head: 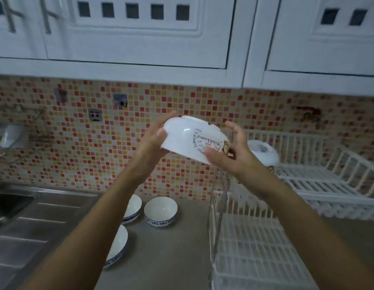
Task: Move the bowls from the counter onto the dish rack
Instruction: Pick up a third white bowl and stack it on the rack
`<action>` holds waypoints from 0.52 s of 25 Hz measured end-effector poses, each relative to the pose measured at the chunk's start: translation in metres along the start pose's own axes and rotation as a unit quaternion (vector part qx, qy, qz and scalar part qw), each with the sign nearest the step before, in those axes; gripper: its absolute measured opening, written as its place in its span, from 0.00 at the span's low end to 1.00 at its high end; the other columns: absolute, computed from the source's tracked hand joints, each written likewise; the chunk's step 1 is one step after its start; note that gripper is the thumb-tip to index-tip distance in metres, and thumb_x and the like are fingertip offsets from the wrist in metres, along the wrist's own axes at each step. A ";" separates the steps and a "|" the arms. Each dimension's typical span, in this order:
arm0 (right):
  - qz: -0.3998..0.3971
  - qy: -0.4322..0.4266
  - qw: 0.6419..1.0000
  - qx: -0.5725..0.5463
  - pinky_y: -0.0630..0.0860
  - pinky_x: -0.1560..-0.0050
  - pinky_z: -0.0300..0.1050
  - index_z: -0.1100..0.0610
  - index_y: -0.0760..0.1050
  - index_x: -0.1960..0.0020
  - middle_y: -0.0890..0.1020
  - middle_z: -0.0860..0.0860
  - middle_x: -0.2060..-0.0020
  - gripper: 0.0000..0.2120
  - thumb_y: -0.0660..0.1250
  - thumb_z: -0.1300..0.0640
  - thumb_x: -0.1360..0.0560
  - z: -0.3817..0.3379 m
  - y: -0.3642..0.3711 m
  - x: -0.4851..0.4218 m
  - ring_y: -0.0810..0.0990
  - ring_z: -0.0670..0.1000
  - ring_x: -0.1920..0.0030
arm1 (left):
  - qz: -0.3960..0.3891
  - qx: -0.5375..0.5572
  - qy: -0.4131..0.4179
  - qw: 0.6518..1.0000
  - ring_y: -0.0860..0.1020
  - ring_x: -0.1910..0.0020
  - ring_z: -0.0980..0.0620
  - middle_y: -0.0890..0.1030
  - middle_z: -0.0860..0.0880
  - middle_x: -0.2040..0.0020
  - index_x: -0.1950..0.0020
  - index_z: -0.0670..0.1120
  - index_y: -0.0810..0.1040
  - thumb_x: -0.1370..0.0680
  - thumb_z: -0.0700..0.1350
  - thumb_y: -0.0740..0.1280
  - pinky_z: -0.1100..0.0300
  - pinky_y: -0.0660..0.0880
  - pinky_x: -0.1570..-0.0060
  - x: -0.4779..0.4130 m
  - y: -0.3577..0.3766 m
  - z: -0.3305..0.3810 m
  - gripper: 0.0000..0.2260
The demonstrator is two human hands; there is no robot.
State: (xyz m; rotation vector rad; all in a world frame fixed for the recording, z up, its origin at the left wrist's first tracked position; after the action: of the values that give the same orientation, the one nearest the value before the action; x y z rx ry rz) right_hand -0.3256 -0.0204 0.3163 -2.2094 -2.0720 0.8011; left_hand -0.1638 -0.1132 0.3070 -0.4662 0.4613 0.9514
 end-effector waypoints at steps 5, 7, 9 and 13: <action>0.017 -0.042 0.987 0.157 0.73 0.35 0.45 0.47 0.53 0.25 0.68 0.42 0.31 0.58 0.80 0.44 0.47 -0.002 -0.101 0.011 0.71 0.42 0.34 | -0.114 -0.122 0.059 0.984 0.74 0.36 0.54 0.69 0.54 0.32 0.29 0.59 0.62 0.34 0.60 0.67 0.53 0.78 0.44 -0.043 0.061 0.029 0.34; 0.050 -0.085 0.956 0.275 0.64 0.28 0.49 0.52 0.52 0.24 0.61 0.45 0.28 0.61 0.80 0.40 0.48 0.002 -0.129 0.013 0.62 0.44 0.28 | -0.152 -0.221 0.042 0.962 0.66 0.28 0.53 0.63 0.54 0.25 0.24 0.58 0.54 0.35 0.62 0.70 0.47 0.68 0.31 -0.061 0.087 0.027 0.43; 0.057 -0.133 0.917 0.372 0.57 0.25 0.48 0.57 0.51 0.24 0.59 0.50 0.27 0.63 0.78 0.36 0.48 0.013 -0.150 0.015 0.58 0.46 0.27 | -0.175 -0.311 0.063 0.932 0.63 0.28 0.57 0.60 0.54 0.24 0.23 0.53 0.50 0.36 0.62 0.74 0.49 0.62 0.27 -0.074 0.118 0.026 0.49; 0.045 -0.144 0.887 0.436 0.49 0.28 0.33 0.57 0.46 0.24 0.53 0.54 0.24 0.61 0.79 0.41 0.44 0.048 -0.176 0.016 0.51 0.45 0.25 | -0.164 -0.395 0.091 0.899 0.59 0.28 0.57 0.58 0.51 0.23 0.22 0.48 0.49 0.36 0.58 0.76 0.53 0.57 0.26 -0.087 0.165 0.017 0.51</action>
State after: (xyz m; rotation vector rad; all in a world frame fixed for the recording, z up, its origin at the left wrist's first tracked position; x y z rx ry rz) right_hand -0.5071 0.0011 0.3297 -1.7199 -1.2367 1.7211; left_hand -0.3450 -0.0784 0.3407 -1.3386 0.1305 0.7353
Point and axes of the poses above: each hand's wrist, its own x-axis away from the middle knuckle, its own y-axis out of the palm, z = x × y, the point moved 5 cm from there along -x, towards the middle knuckle
